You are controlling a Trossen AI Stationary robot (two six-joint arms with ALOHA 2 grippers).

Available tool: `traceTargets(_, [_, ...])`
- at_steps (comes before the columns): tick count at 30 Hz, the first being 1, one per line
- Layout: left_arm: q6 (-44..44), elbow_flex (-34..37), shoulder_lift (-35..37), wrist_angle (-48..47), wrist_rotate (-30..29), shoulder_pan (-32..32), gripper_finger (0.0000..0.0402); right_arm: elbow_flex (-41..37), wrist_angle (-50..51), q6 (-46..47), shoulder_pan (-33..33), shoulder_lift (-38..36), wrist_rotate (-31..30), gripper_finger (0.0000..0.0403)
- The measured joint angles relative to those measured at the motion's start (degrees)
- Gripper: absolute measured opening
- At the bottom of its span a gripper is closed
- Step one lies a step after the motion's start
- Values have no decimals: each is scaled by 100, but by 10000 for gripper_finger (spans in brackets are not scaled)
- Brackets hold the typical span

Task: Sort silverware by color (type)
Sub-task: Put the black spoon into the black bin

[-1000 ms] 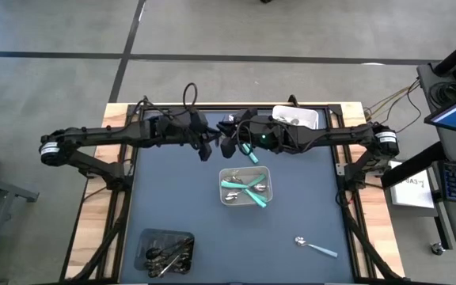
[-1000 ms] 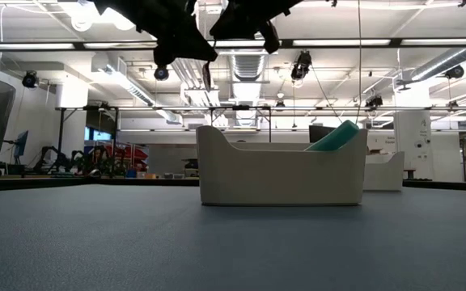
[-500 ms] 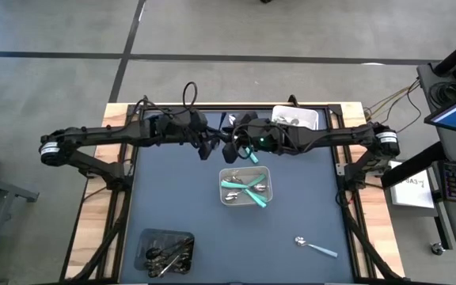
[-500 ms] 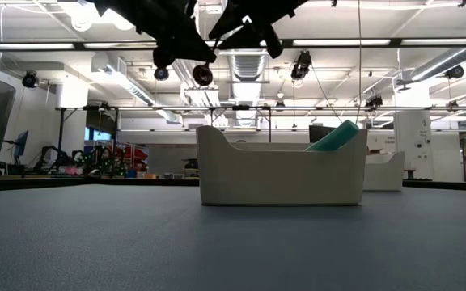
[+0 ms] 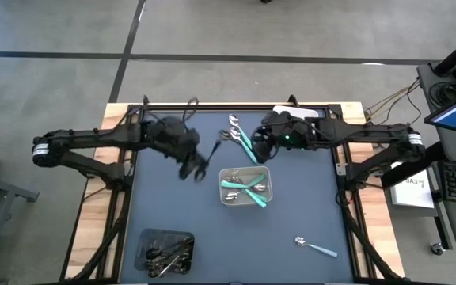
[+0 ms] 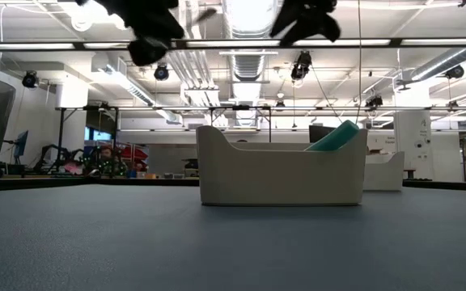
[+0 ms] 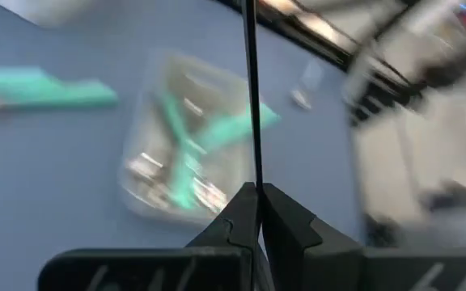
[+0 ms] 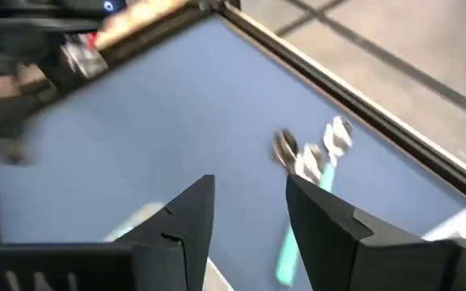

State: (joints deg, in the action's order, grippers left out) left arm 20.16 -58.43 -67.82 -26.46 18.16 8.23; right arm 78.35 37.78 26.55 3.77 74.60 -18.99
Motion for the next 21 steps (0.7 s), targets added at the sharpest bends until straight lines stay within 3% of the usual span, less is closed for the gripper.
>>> traceTargets(5, [1146,0,211,-721,4,-1388,1,0,830,65,-73,-229,-7,135])
traceTargets(14, [4780,0,-23,-888,-1298,-4170,0,-60,1274,-168,-278,-187,-3,128])
traceTargets(17, [6033,0,-245,-893,-1676,-4695,0,-168,1304,-166,-280,-174,74,128])
traceTargets(21, [6931,0,-598,-935,-1727,-4984,0,-401,1335,-198,-281,-176,822,128])
